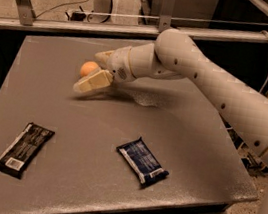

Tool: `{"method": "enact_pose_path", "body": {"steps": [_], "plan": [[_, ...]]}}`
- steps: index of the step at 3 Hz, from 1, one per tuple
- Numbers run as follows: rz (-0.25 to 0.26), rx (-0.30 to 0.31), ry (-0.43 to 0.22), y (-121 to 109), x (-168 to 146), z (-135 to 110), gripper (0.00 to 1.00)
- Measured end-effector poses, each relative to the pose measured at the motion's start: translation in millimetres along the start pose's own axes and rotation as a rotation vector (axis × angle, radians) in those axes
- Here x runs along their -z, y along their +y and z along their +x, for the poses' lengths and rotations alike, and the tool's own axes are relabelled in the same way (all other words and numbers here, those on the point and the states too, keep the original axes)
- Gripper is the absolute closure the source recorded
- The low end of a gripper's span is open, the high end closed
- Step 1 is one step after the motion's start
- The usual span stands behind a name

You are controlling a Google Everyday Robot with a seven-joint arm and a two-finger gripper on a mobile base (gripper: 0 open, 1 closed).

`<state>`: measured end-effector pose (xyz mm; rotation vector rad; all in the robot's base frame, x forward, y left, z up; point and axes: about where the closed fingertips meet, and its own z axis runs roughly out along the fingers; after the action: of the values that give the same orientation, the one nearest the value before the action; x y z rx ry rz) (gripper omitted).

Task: Move orange near rxbar blueberry

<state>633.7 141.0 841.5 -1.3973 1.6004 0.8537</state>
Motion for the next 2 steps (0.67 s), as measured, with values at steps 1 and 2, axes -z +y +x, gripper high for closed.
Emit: {"method": "enact_pose_path", "body": {"steps": [1,2], "plan": [[-0.002,-0.025,-0.024,0.5,-2.9,-1.9,0.32],[-0.013,-0.042,-0.061,1.5,-4.5,-6.4,0.55]]}}
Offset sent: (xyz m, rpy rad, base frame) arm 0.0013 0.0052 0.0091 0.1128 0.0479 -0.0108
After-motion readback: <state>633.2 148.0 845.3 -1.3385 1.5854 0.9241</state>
